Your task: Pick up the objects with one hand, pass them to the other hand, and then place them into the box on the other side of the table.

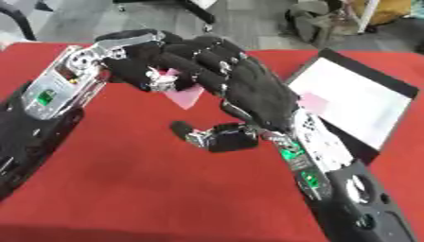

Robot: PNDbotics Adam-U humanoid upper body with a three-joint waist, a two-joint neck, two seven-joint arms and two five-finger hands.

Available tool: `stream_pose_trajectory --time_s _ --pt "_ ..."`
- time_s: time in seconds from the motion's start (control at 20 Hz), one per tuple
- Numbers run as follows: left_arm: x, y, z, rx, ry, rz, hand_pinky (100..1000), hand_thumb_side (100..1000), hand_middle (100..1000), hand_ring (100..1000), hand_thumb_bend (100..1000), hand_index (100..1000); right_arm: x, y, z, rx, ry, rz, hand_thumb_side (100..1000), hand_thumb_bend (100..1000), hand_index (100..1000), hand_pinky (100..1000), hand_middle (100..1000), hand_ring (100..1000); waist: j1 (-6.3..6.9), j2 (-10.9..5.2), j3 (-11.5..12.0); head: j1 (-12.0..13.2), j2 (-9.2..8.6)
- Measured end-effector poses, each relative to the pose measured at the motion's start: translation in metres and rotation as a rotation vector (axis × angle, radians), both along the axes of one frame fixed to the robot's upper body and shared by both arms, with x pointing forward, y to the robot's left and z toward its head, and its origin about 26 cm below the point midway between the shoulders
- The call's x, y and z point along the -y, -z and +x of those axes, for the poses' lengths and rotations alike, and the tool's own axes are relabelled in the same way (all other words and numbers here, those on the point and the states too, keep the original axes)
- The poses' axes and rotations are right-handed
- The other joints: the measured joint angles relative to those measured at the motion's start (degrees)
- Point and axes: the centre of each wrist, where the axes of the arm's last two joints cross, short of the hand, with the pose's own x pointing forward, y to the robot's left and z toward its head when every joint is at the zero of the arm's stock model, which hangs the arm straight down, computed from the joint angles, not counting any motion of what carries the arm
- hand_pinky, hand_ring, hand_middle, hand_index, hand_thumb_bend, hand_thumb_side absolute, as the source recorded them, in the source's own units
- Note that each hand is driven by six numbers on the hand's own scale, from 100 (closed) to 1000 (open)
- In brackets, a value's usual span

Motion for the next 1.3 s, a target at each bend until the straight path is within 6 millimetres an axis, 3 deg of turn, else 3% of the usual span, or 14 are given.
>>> stream_pose_trajectory --time_s 0.85,1.0,1.15,1.2,1.3 --pt "0.001 0.001 -0.003 -0.022 0.009 -0.008 650 202 442 470 188 624 0.003 0.028 0.013 -0.042 0.159 0.069 409 267 953 841 824 823 0.26 0.08 -0.01 -0.26 0.00" --pt "0.001 0.003 -0.003 -0.028 0.006 -0.010 650 202 442 469 188 624 0.002 0.030 0.014 -0.047 0.167 0.092 389 252 909 820 768 788 0.26 0.09 -0.01 -0.28 0.00" --pt "0.000 0.004 -0.004 -0.035 0.003 -0.013 651 206 443 470 190 625 0.001 0.033 0.015 -0.053 0.170 0.138 324 183 794 788 615 721 0.26 0.10 -0.01 -0.37 0.00" --pt "0.000 0.004 -0.004 -0.036 0.004 -0.015 652 209 445 472 193 628 0.001 0.034 0.015 -0.055 0.169 0.155 268 112 725 773 553 679 0.26 0.12 -0.01 -0.45 0.00" --pt "0.000 0.003 -0.004 -0.036 0.004 -0.019 654 215 448 474 200 631 -0.001 0.036 0.015 -0.058 0.169 0.193 217 100 658 758 496 631 0.26 0.17 -0.01 -0.54 0.00"
